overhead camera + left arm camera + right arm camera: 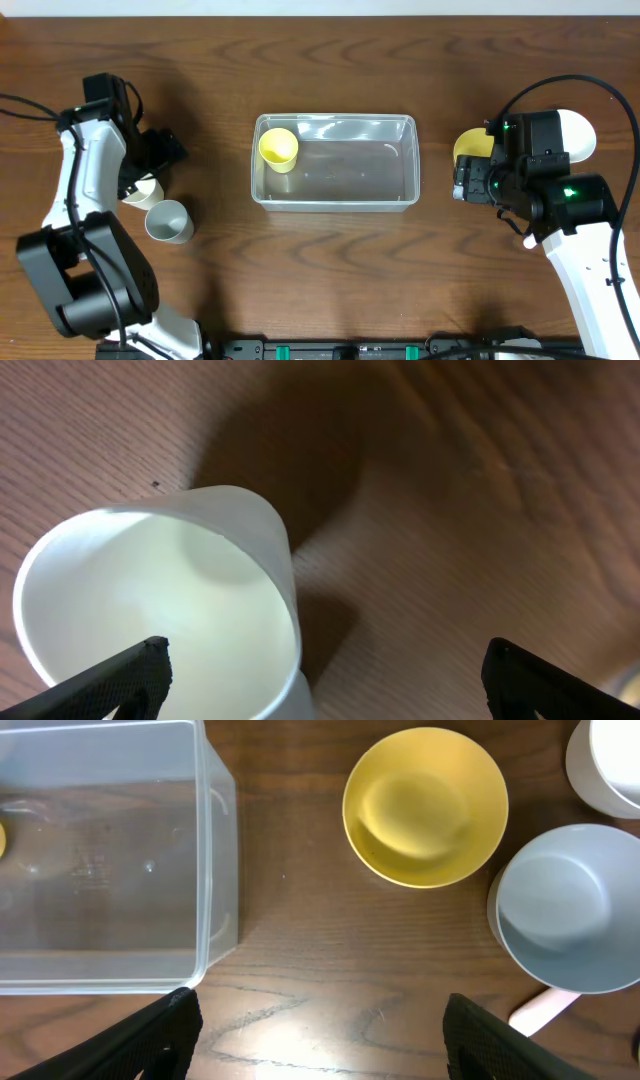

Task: Pack container
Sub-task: 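Release the yellow cup and move left gripper to white cup, then grasp the white cup rim with the left gripper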

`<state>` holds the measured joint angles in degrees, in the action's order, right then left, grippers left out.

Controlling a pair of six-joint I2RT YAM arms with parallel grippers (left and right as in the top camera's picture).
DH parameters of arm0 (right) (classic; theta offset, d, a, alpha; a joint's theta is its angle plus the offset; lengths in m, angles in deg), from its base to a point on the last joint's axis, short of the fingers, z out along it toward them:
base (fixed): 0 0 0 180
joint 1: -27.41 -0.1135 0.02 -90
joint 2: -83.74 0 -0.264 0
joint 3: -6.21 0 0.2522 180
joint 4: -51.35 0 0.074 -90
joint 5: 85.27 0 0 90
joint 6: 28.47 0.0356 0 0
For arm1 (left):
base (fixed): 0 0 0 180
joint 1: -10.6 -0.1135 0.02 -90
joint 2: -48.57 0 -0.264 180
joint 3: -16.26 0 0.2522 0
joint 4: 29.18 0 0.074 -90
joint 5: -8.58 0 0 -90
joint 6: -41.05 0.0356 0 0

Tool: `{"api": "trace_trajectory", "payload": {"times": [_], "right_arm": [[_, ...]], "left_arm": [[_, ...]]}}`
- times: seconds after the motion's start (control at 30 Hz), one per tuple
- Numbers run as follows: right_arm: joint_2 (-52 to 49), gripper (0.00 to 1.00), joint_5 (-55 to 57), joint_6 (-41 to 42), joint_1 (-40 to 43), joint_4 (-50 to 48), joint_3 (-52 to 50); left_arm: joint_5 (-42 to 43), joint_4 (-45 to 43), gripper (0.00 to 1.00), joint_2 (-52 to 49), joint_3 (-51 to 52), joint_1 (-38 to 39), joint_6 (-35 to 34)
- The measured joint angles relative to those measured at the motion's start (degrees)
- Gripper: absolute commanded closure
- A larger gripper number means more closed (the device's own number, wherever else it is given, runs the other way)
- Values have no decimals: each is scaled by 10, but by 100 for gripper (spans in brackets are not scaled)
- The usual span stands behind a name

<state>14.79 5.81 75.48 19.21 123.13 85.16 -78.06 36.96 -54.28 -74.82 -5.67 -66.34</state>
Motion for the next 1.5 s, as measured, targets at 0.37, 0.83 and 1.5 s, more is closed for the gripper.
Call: {"api": "trace_trajectory", "payload": {"times": [0.37, 0.83, 1.5], "right_arm": [[0, 20, 0, 1, 0, 2, 0], [0, 19, 0, 1, 0, 22, 0], [0, 18, 0, 1, 0, 26, 0]], "left_arm": [[-21, -5, 7, -19, 0, 0, 8], [-59, 12, 38, -19, 0, 0, 8], [-64, 30, 89, -19, 0, 0, 9]]}}
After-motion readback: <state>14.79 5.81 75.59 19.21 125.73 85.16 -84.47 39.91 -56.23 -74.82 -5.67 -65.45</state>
